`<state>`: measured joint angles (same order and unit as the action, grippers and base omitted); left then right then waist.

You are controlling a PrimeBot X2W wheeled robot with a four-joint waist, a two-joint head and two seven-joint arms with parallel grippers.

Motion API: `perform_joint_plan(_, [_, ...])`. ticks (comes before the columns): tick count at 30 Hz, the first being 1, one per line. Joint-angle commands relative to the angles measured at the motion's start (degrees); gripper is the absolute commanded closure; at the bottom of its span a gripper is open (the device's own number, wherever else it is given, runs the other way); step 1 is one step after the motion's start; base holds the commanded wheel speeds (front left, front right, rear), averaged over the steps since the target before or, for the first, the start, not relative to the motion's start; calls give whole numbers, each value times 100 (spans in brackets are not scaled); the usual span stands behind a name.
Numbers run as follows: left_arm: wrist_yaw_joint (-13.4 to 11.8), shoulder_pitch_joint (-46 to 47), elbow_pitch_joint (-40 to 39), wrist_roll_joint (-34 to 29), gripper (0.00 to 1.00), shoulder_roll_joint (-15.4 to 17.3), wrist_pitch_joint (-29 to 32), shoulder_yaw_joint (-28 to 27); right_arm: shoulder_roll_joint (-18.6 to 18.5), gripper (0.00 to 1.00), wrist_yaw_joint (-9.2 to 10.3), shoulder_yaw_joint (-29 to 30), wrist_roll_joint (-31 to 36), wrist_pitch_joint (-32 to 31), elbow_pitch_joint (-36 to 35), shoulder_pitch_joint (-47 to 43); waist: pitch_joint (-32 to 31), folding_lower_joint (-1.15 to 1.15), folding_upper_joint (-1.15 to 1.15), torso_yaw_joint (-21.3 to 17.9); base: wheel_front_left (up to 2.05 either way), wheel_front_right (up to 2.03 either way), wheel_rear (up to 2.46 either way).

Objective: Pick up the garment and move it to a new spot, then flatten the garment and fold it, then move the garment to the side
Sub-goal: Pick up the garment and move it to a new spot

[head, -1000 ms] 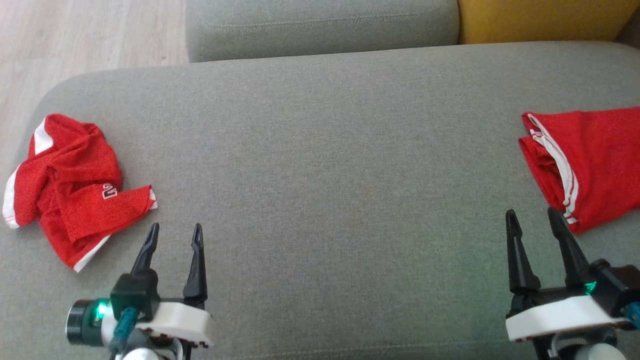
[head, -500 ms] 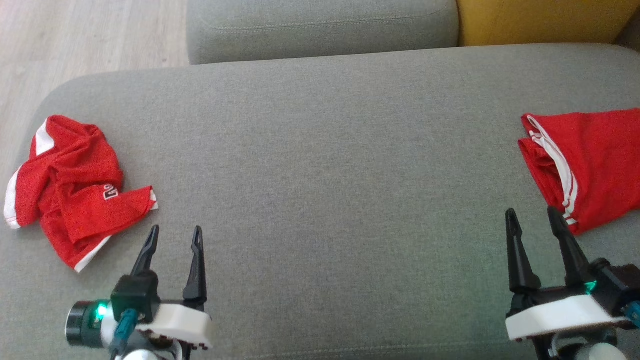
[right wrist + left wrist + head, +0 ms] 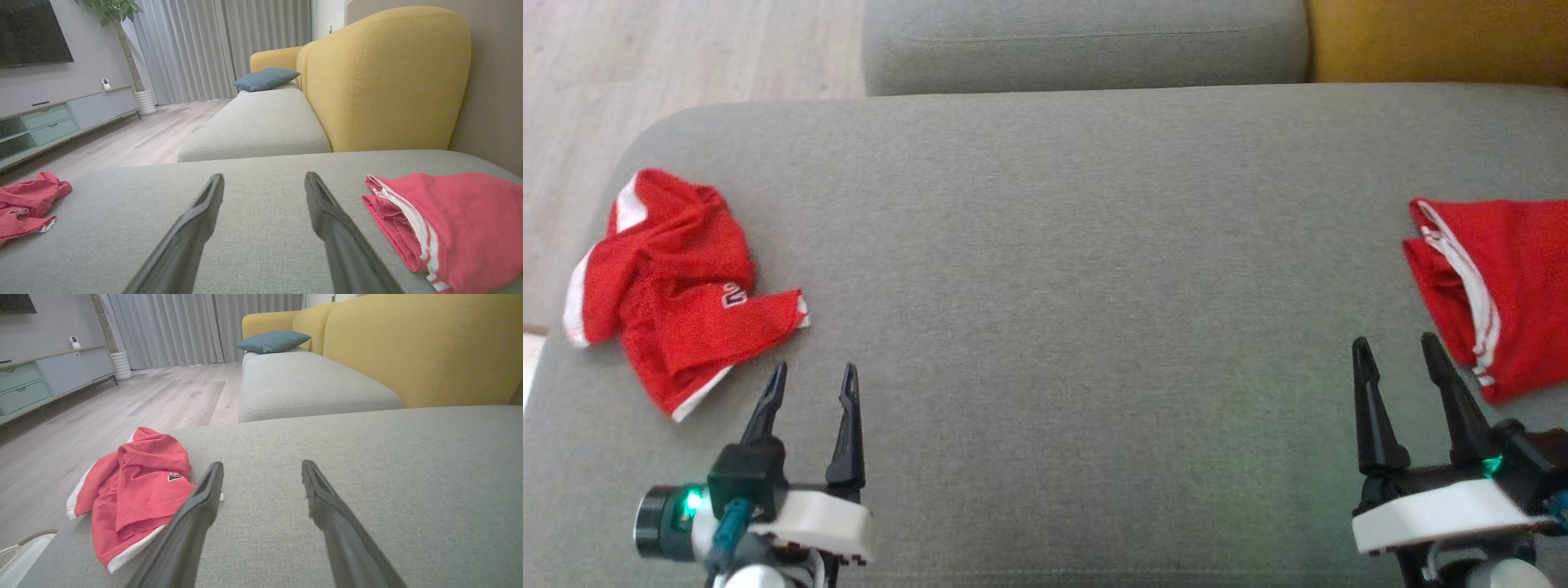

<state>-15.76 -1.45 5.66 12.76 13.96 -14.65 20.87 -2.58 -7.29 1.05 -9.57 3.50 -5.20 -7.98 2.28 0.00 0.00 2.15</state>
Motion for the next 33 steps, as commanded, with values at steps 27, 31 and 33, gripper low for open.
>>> perform_joint_plan(27, [159, 612, -317, -232, 0, -154, -34, -714, -30, 0, -20, -328, 172, -426, -779, 254, 212, 0, 0, 1982, 0, 0, 0])
perform_joint_plan(31, [219, 700, -335, -238, 0, -269, -34, -845, -32, 0, -20, -345, 241, -486, -856, 343, 384, 0, 0, 1948, 0, 0, 0])
perform_joint_plan(33, [252, 833, -337, -266, 0, -345, -34, -892, -49, 0, -20, -355, 266, -534, -912, 409, 529, 0, 0, 1899, 0, 0, 0])
